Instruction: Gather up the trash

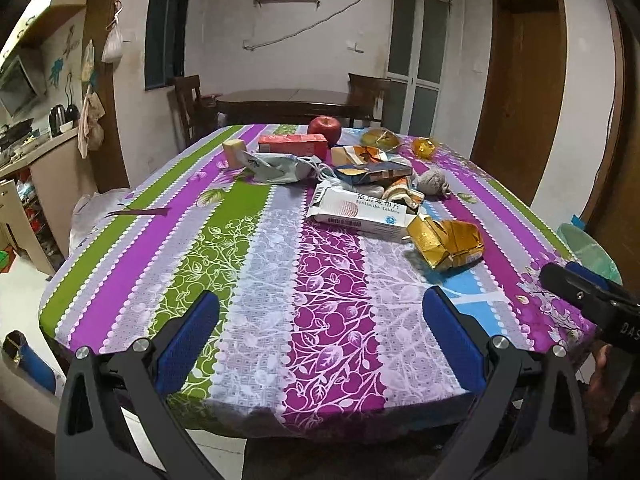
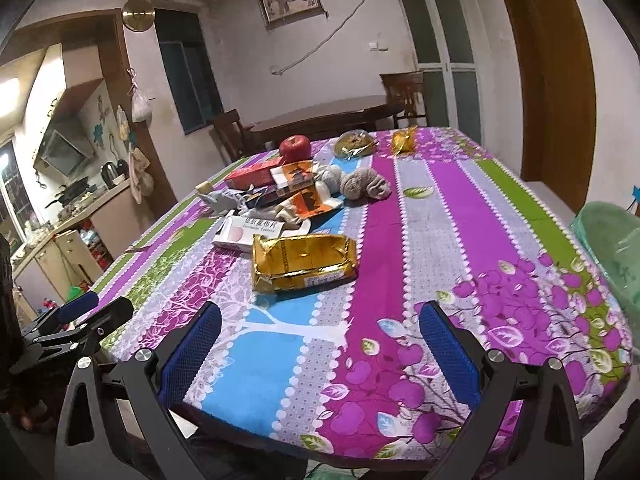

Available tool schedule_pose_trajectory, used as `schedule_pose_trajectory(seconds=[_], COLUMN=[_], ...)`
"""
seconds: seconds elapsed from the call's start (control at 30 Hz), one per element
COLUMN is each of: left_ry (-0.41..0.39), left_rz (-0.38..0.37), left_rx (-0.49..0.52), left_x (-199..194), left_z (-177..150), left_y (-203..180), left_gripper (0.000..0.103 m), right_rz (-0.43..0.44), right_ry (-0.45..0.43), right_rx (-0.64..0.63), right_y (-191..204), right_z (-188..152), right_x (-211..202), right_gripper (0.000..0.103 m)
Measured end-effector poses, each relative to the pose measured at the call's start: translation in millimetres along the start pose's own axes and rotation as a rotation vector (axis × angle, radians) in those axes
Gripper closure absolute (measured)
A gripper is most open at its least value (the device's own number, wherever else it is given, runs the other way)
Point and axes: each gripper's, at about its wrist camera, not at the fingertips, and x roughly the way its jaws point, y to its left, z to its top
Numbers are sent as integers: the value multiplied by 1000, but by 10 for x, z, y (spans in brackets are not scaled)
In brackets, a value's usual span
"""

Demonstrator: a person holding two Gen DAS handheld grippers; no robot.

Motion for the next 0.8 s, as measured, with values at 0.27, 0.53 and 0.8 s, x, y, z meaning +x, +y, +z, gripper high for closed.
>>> schedule_pose_trajectory(seconds=[0.27, 0.53, 0.8], left_ry=[14, 22, 36], left_rz=[-52, -40, -38], left_rx=[73, 84, 84], left_x=[6, 29, 61], left_z=[-39, -54, -64], left_y=[-129, -143, -125], left_gripper=[5, 5, 5], right_rz=[-2, -21, -39], right_ry=[-5, 5, 3], right_rx=[-12, -67, -75], right_y=[33, 146, 123], right_z=[-9, -30, -41], right_x=[-10, 18, 23], right_gripper=[4, 4, 4])
